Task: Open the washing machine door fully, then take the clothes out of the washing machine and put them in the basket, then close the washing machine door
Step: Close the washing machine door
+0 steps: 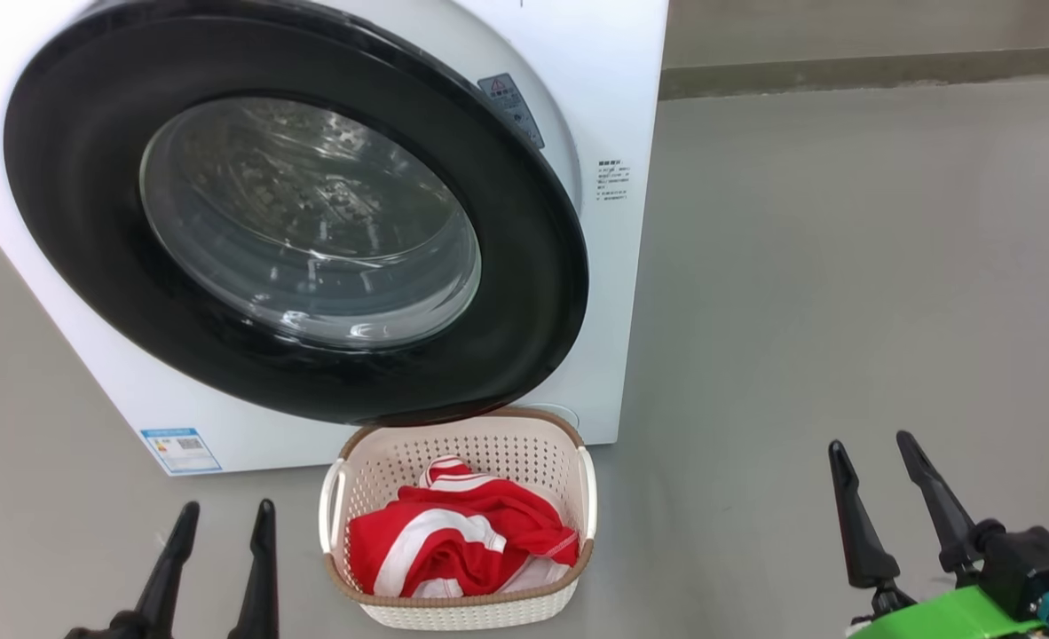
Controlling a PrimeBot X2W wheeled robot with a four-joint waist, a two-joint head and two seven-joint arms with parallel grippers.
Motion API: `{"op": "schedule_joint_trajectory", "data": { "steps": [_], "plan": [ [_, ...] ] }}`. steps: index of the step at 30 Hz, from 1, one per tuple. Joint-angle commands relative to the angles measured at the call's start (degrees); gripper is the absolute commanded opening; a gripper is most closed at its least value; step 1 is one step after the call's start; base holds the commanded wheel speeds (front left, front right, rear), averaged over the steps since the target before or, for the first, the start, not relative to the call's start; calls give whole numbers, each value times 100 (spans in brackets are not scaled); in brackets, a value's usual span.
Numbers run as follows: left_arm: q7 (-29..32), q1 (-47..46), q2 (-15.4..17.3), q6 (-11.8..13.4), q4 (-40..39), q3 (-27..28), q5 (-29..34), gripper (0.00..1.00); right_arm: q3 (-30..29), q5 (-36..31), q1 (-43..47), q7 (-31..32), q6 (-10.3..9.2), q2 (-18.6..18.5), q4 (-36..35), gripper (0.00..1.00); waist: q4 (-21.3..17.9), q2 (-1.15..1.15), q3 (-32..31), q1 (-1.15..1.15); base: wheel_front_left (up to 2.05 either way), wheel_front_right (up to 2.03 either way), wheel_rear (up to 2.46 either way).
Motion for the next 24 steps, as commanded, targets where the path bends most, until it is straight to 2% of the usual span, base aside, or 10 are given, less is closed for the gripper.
{"op": "schedule_joint_trajectory", "data": {
  "steps": [1,19,20,21,22,23,24],
  "plan": [
    [-69,-95,36,2,-169,268,81,100,103,77,-37,-36,35,-52,-130,100,-2,0,-25,0,0,0,0],
    [-70,-43,-216,-244,-98,448,436,100,159,-28,-52,-36,35,-52,-99,100,59,0,-55,0,0,0,0],
    [-70,-48,-228,-260,-89,441,442,100,163,-28,-64,-36,35,-52,-84,93,80,0,-46,0,0,0,0],
    [-70,-50,-239,-274,-77,423,447,100,163,-15,-77,-36,35,-52,-66,73,107,0,-38,0,0,0,0],
    [-70,-57,-246,-288,-69,402,454,100,166,36,-92,-36,35,-52,-30,42,138,0,-31,0,0,0,0],
    [-70,-68,-250,-299,-67,378,463,100,168,63,-116,-36,35,-52,16,0,171,0,-24,0,0,0,0],
    [-70,-83,-251,-307,-70,353,471,100,170,65,-153,-36,35,-52,58,0,205,0,-12,0,0,0,0]
  ]
}}
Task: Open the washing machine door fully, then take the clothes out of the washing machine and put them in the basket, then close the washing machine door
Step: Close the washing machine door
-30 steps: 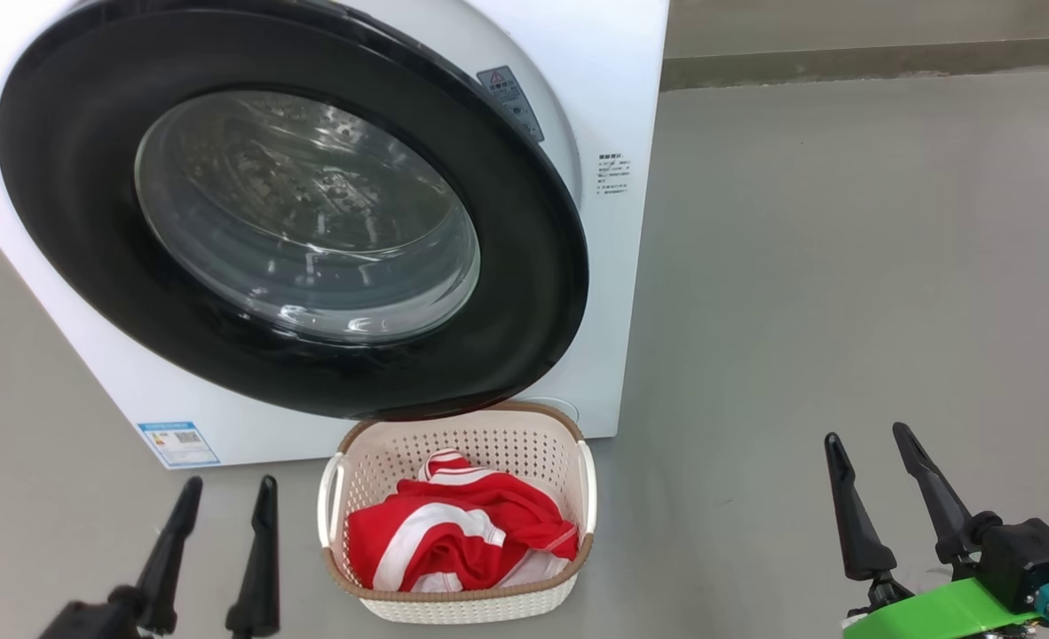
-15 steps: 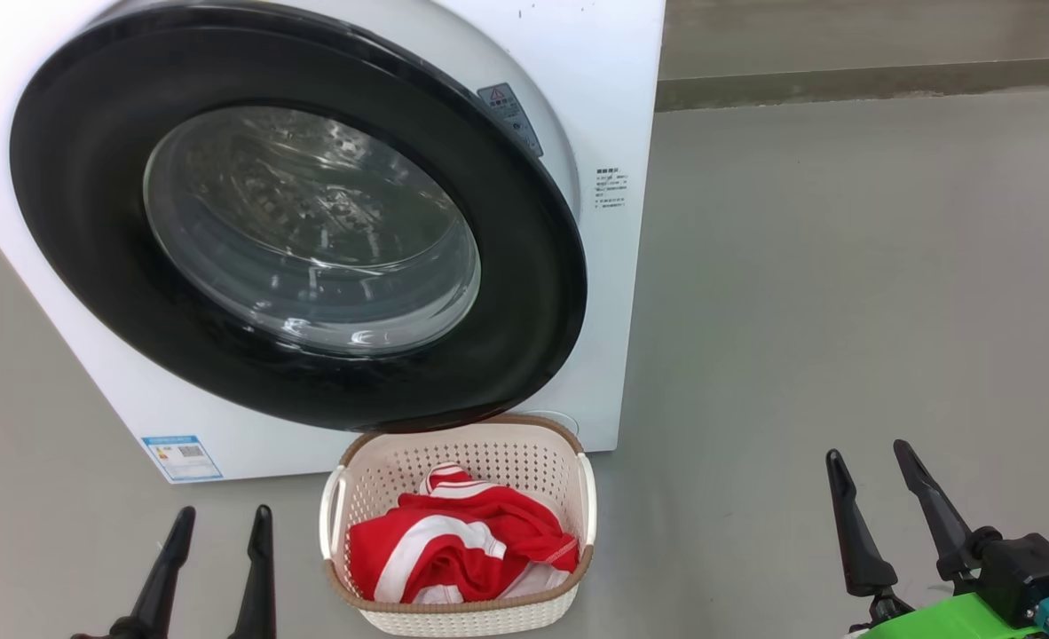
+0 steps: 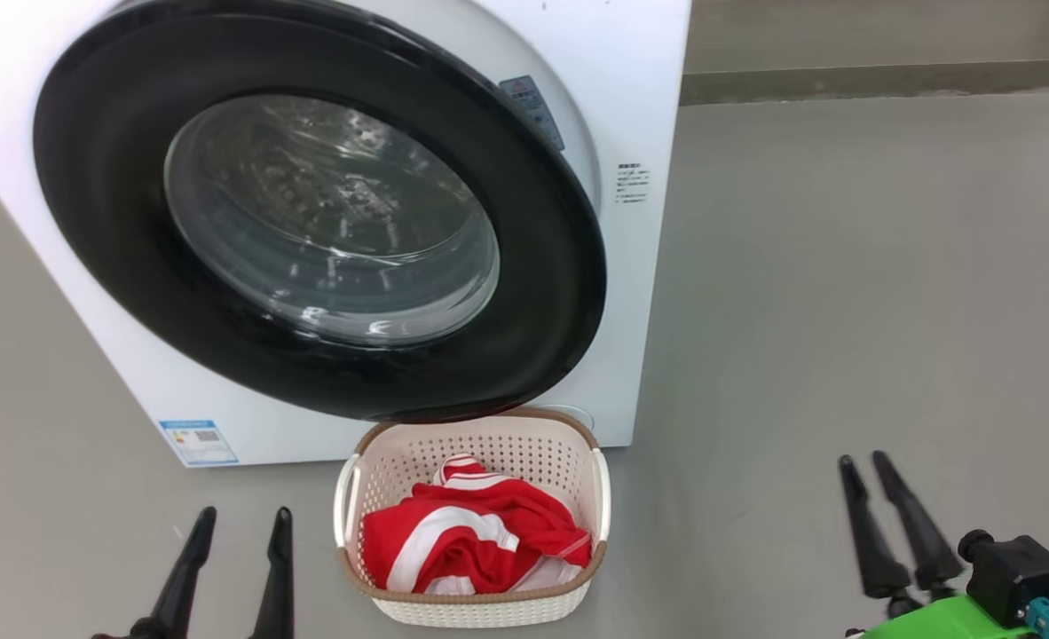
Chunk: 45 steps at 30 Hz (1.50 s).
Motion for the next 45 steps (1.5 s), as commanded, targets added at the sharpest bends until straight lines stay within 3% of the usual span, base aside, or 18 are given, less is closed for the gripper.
{"op": "schedule_joint_trajectory", "data": {
  "steps": [1,14,23,38,45],
  "plan": [
    [-69,-208,31,-30,-118,159,71,100,136,68,-295,-36,35,-62,-78,0,82,0,33,0,0,0,0],
    [63,-454,28,-136,-299,-99,44,100,677,-45,-1539,150,35,-62,990,0,513,0,317,0,0,0,0],
    [18,-760,-4,-166,-419,-249,116,100,1230,-54,-2751,309,35,-62,1599,0,881,0,892,0,0,0,0],
    [-63,-1250,-152,-310,-242,-423,203,100,1461,68,-4462,174,35,-294,2636,0,1431,0,1639,0,0,0,0],
    [-67,-1369,-220,-373,-247,-365,235,100,1505,41,-4890,60,35,-375,2979,0,1475,0,1856,0,0,0,0]
  ]
}}
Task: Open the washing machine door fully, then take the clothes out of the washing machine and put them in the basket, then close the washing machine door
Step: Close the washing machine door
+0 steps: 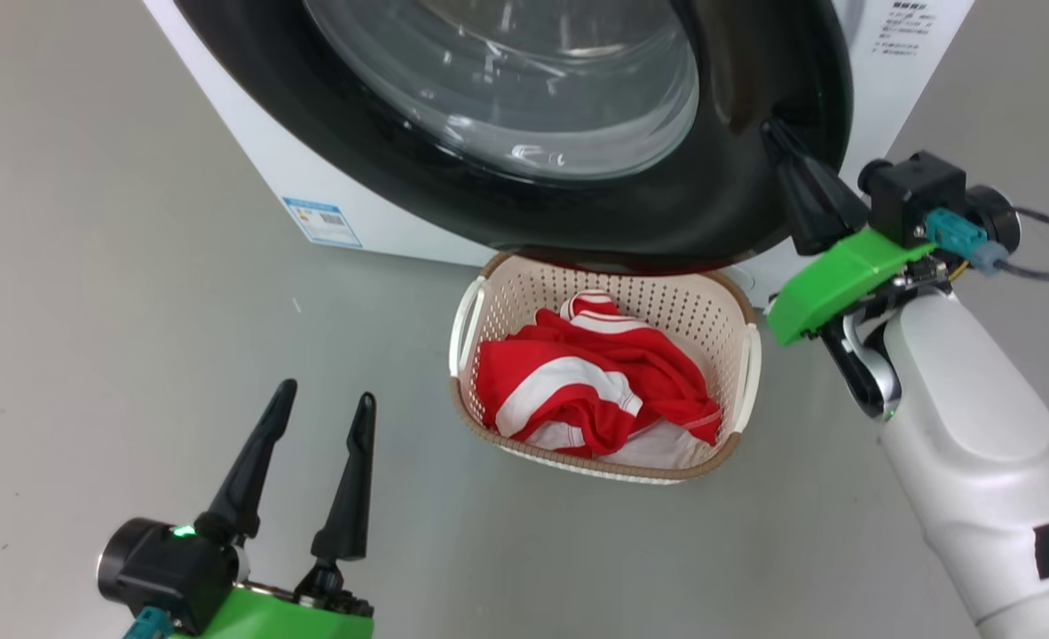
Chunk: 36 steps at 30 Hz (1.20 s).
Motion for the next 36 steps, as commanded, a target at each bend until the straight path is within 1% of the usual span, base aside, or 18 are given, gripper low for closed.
{"op": "schedule_joint_trajectory", "data": {
  "steps": [1,11,15,18,21,28,36],
  "plan": [
    [-67,-190,32,-75,-139,221,55,100,129,41,-262,-86,25,48,-26,0,36,0,160,0,0,0,0],
    [-68,-451,-56,-185,-205,179,119,100,262,41,-1207,-155,25,59,508,0,-103,0,557,0,0,0,0],
    [-68,-548,-72,-219,-210,179,127,100,322,112,-1665,-164,25,85,831,0,-140,0,729,0,0,0,0],
    [-68,-617,-89,-241,-203,162,129,100,268,58,-2000,-167,25,39,1043,0,-127,0,827,0,0,0,0],
    [-68,-674,-106,-258,-189,149,131,100,123,-102,-2232,-168,25,-10,1099,0,-101,0,889,0,0,0,0],
    [-69,-708,-134,-284,-107,182,142,100,-124,-337,-2255,-169,25,65,1071,0,-87,0,882,0,0,0,0],
    [-69,-711,-162,-304,-91,239,82,100,13,-363,-1911,-169,25,222,913,0,-212,0,716,0,0,0,0]
  ]
}}
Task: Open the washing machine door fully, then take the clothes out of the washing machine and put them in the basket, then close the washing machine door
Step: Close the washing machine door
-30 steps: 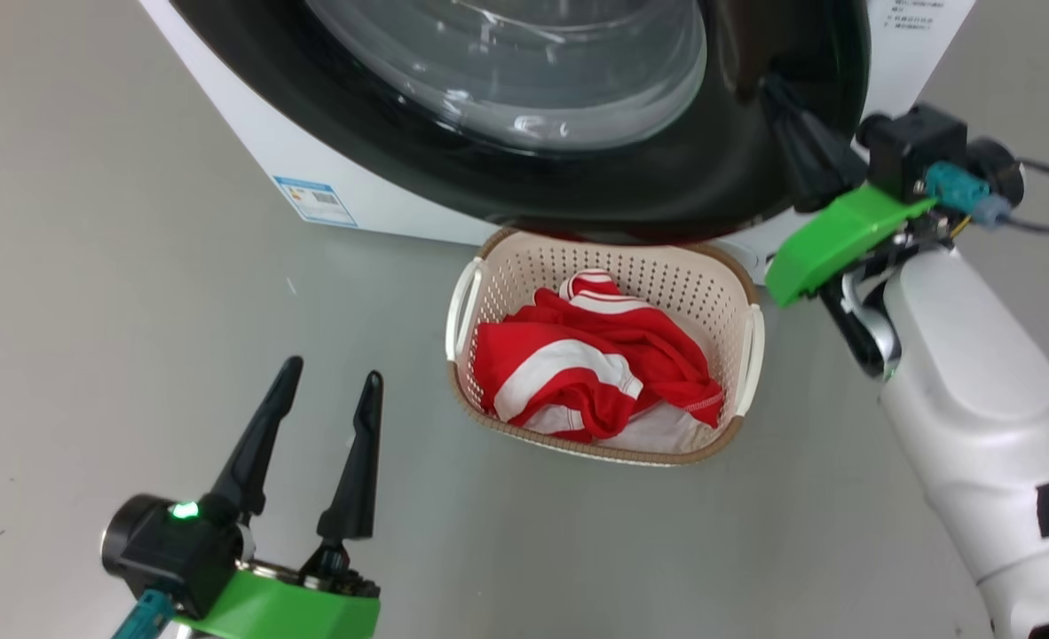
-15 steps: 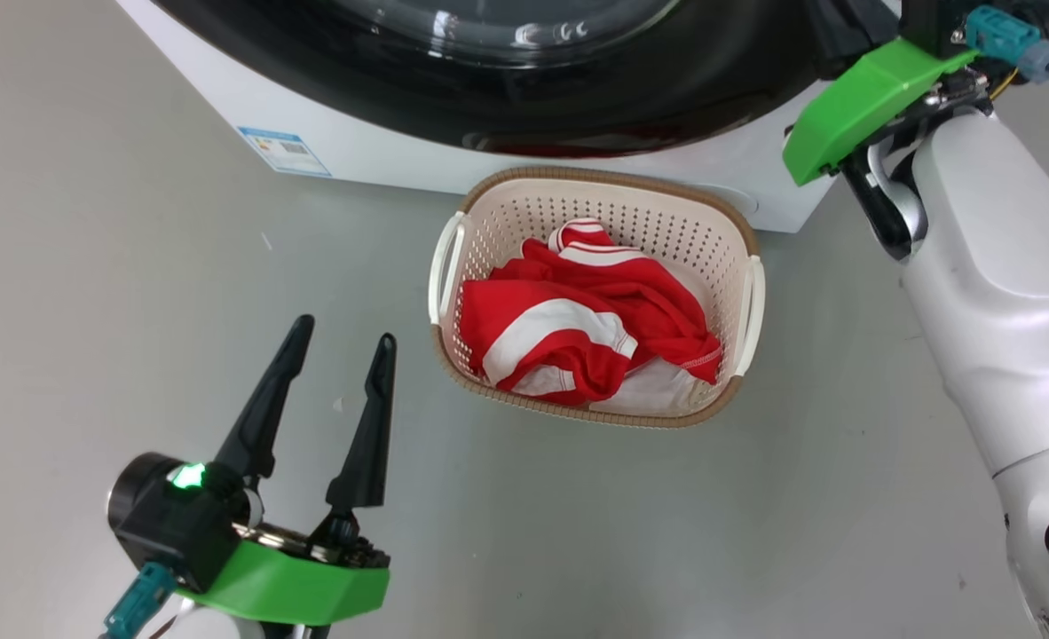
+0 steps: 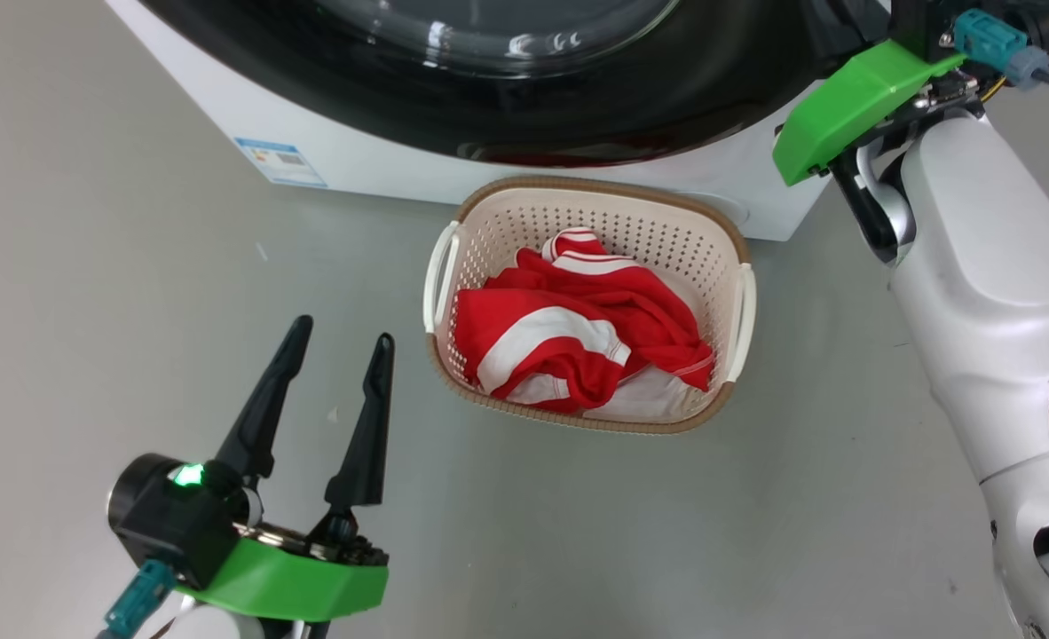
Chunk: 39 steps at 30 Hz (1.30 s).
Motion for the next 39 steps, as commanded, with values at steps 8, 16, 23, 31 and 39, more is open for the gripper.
{"op": "schedule_joint_trajectory", "data": {
  "steps": [8,16,23,31,39],
  "plan": [
    [-45,-84,44,-28,-296,302,-142,100,372,311,644,-37,-56,177,-628,100,-280,0,-304,0,0,0,0],
    [-45,47,11,-34,-178,423,-389,100,334,565,1654,-37,-56,207,-1463,100,-577,0,-627,0,0,0,0],
    [-45,179,-3,-36,25,504,-571,100,224,452,2577,-37,-56,214,-2248,100,-843,0,-912,0,0,0,0],
    [-45,421,-10,-37,312,620,-505,100,-95,388,3713,-37,-56,217,-2886,100,-1166,0,-1406,0,0,0,0],
    [-45,676,-12,-38,624,735,-512,100,-753,229,4608,-37,-56,217,-3501,100,-1338,0,-1802,0,0,0,0]
  ]
}}
